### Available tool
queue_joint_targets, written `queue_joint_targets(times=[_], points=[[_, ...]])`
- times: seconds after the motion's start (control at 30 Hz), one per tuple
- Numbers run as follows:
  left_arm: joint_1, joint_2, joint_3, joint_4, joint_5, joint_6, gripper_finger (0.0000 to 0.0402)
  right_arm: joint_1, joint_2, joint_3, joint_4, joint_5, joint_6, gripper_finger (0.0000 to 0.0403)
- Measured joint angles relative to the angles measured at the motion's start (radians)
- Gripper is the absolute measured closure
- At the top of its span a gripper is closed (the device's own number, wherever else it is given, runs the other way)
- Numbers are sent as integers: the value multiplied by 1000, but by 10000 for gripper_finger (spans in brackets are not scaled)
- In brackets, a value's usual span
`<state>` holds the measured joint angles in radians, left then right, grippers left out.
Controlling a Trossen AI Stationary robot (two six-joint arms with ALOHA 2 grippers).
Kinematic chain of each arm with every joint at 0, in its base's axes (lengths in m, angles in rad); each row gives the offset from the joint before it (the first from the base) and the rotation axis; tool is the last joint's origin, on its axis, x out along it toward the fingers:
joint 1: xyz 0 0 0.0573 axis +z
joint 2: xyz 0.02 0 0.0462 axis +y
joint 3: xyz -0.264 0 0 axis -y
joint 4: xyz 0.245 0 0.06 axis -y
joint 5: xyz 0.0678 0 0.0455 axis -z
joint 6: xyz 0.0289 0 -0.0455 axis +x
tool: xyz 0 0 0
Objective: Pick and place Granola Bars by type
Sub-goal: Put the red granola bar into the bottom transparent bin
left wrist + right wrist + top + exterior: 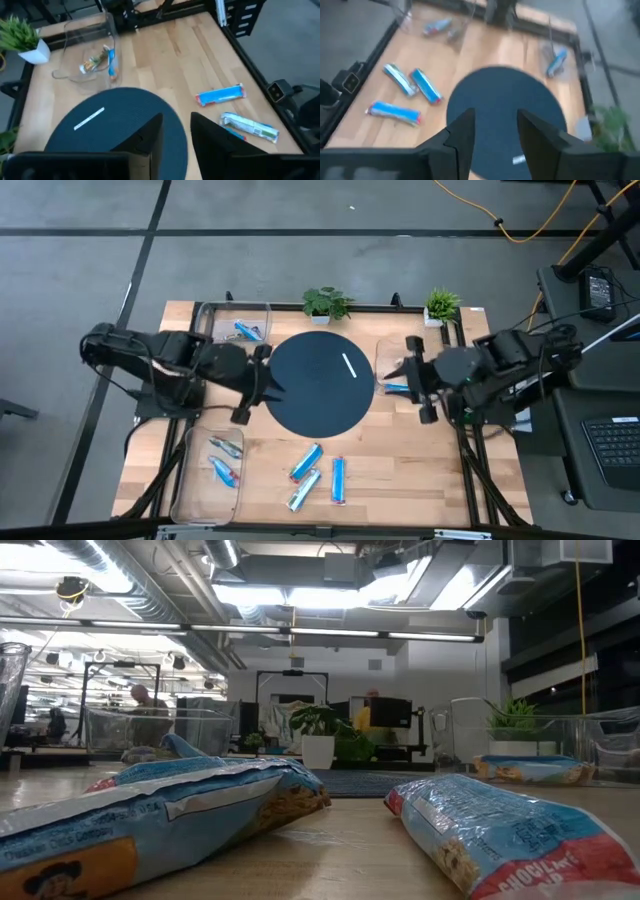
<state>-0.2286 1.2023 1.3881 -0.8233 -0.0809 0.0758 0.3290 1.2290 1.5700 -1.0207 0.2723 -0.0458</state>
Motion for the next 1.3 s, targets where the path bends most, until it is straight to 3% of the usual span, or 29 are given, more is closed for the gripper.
queue_joint_targets(times=[0.13,0.2,0.4,0.77,1.0,1.17,1.3], points=[[75,0,-8,38,84,36,312,102,12,0,52,99,-34,268],[94,8,-8,52,131,54,311,139,22,0,74,100,-26,274],[104,24,-9,42,134,144,309,156,84,0,115,-41,71,278],[161,30,-10,41,173,235,314,159,242,0,119,-125,37,270],[167,30,-10,41,229,237,315,161,341,0,119,-247,23,195],[166,30,-10,41,230,237,316,161,435,0,114,-248,-101,130],[166,21,-10,40,230,236,316,161,509,0,89,-249,-209,109]])
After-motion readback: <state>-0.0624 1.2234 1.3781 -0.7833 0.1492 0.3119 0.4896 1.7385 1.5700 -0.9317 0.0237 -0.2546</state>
